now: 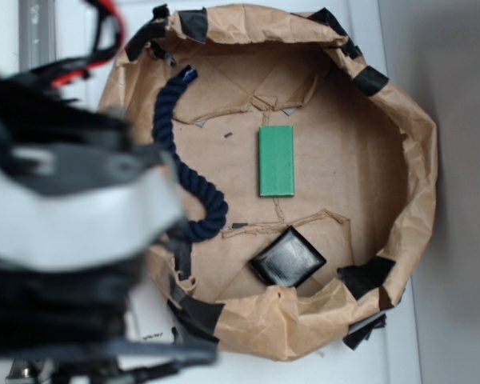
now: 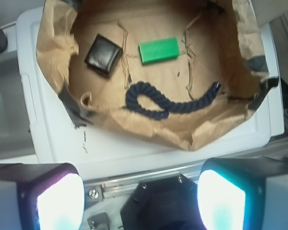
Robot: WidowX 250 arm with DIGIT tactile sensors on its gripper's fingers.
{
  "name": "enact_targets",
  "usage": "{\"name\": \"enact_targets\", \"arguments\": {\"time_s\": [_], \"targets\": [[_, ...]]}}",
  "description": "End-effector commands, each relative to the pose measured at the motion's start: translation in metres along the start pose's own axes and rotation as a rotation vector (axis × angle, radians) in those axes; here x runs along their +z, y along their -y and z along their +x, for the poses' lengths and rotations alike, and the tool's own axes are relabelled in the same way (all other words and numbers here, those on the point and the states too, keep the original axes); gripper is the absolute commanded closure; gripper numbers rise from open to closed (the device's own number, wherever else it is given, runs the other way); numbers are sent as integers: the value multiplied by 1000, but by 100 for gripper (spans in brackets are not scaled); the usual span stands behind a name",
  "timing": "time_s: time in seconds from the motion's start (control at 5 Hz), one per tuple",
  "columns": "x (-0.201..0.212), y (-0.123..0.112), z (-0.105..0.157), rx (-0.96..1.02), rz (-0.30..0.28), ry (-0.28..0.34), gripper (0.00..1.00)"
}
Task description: Grab the black box.
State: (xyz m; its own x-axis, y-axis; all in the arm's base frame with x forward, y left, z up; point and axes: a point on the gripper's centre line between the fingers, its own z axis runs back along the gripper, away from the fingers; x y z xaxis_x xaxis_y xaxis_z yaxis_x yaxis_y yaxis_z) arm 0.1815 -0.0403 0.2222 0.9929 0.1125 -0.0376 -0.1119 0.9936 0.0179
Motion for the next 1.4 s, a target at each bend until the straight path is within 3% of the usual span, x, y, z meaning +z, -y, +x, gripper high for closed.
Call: {"name": "enact_targets", "arguments": {"time_s": [0.0,0.2,0.4,0.6,1.2], "targets": [[-21,-11,39,290,-100,147,0],[-38,-20,50,395,-147,236,0],[-51,-32,57,455,-164,234,0],[-54,-36,67,395,-146,210,0],[-54,-36,67,395,-146,210,0]]}}
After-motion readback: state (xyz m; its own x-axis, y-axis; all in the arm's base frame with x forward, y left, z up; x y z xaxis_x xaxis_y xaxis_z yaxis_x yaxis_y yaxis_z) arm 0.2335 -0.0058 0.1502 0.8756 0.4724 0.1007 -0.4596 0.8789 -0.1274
